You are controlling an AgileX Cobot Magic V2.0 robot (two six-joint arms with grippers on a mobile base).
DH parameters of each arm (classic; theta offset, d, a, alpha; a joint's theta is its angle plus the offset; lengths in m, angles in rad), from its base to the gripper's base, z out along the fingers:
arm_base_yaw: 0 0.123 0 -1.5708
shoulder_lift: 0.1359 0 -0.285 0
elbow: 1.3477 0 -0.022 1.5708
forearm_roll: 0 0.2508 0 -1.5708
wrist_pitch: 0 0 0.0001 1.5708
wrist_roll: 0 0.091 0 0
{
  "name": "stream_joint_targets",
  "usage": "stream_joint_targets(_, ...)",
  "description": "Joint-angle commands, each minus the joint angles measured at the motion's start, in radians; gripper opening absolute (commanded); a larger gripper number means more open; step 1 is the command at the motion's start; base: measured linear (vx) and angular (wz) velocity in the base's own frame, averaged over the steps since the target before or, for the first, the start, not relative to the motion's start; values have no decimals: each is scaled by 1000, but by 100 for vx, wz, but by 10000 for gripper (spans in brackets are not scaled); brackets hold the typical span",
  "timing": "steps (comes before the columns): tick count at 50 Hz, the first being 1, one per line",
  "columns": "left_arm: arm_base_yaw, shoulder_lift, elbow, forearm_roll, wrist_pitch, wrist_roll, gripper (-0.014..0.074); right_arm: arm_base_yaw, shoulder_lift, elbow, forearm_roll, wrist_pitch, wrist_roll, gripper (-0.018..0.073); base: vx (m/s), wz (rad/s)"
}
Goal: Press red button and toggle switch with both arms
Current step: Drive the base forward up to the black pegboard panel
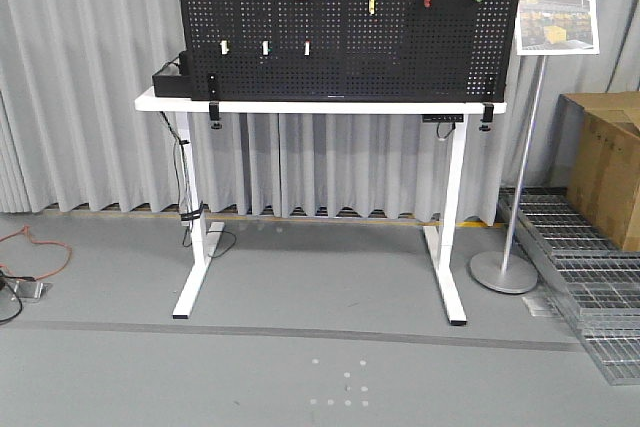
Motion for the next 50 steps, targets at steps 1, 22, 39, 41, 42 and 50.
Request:
stream_joint_targets(1,-4,-16,34,-1,-79,-9,1,-5,-17,11,-10,-83,-5,-3,0,0)
stream_joint_targets(22,-4,-16,34,-1,-79,-9,1,-5,-17,11,-10,-83,-5,-3,0,0)
stream_joint_targets(39,-4,-16,34,-1,-79,-9,1,-5,-17,11,-10,-83,-5,-3,1,0)
stream_joint_targets(41,-4,-16,34,-1,-79,-9,1,-5,-17,11,-10,-83,-5,-3,6,2)
stream_joint_targets(42,-4,-16,34,-1,-79,-9,1,-5,-17,11,-10,-83,-5,-3,12,1)
stream_joint_targets(50,-4,-16,34,-1,-79,-9,1,-5,-17,11,-10,-83,-5,-3,17,-2)
